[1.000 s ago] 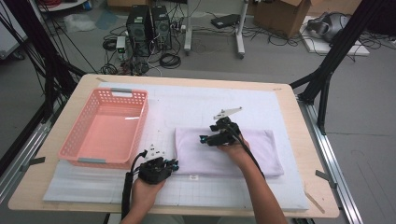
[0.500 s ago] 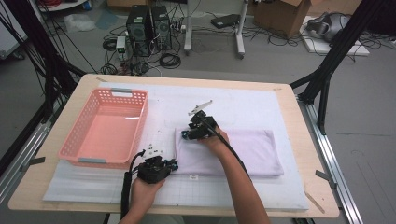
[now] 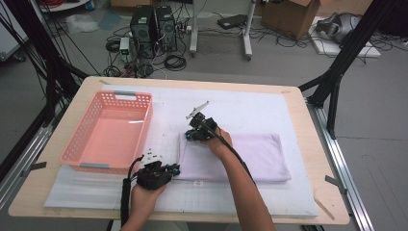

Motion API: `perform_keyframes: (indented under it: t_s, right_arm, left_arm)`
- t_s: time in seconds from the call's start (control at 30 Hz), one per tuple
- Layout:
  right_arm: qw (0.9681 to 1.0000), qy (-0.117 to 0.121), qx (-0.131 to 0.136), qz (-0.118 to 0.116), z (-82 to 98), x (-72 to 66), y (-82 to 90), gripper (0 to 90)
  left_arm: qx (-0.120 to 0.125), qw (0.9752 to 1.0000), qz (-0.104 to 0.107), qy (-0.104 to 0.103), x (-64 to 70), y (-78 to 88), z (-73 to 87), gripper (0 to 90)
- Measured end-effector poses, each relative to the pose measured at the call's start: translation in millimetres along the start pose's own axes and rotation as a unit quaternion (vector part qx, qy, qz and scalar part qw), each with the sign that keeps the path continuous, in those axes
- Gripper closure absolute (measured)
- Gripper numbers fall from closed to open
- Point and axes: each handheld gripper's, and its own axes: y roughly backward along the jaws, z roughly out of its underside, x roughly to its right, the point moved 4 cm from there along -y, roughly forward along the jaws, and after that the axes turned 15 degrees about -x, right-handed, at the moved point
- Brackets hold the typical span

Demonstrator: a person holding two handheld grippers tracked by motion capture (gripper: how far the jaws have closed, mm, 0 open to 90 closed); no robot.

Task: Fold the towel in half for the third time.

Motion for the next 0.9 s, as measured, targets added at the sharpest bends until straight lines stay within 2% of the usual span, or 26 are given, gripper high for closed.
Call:
perform_keyframes:
  t_s: [0.1,0.13,0.17,0.23,0.37,0.47,0.6,0.77,0.9]
  right_arm:
    - [0.9999,-0.001,0.015,-0.004,-4.5,-3.3,4.7,86.2]
    - [0.9996,0.005,0.027,-0.007,-6.6,-3.3,6.4,86.3]
    - [0.9994,0.0,0.031,-0.012,-7.6,-3.8,8.9,86.3]
    - [0.9988,-0.002,0.046,-0.018,-9.4,-4.3,13.7,86.5]
    - [0.9966,-0.009,0.076,-0.031,-10.5,-4.7,26.6,86.5]
    - [0.9944,-0.013,0.099,-0.035,-8.1,-1.6,41.4,86.5]
    - [0.9926,-0.022,0.115,-0.032,-1.3,6.7,58.4,86.6]
    - [0.9913,-0.028,0.126,-0.025,11.4,14.3,72.2,86.6]
    - [0.9902,-0.032,0.135,-0.015,22.2,20.9,81.9,86.5]
  left_arm:
    - [0.013,0.9999,0.002,0.006,-2.5,8.3,-1.5,84.0]
    - [0.019,0.9997,0.007,0.009,-3.1,11.6,-2.2,84.0]
    - [0.034,0.9992,0.019,0.008,-2.7,15.3,-3.7,84.0]
    - [0.052,0.9983,0.025,0.007,-1.0,21.6,-7.8,84.0]
    - [0.069,0.9969,0.037,-0.004,5.5,28.5,-14.3,84.1]
    - [0.084,0.9946,0.06,0.001,11.3,29.3,-22.1,84.1]
    - [0.089,0.9933,0.072,-0.018,26.5,23.4,-36.6,84.1]
    - [0.079,0.9925,0.082,-0.043,46.3,15.9,-54.0,84.1]
    - [0.069,0.9924,0.085,-0.056,57.1,7.3,-63.2,84.1]
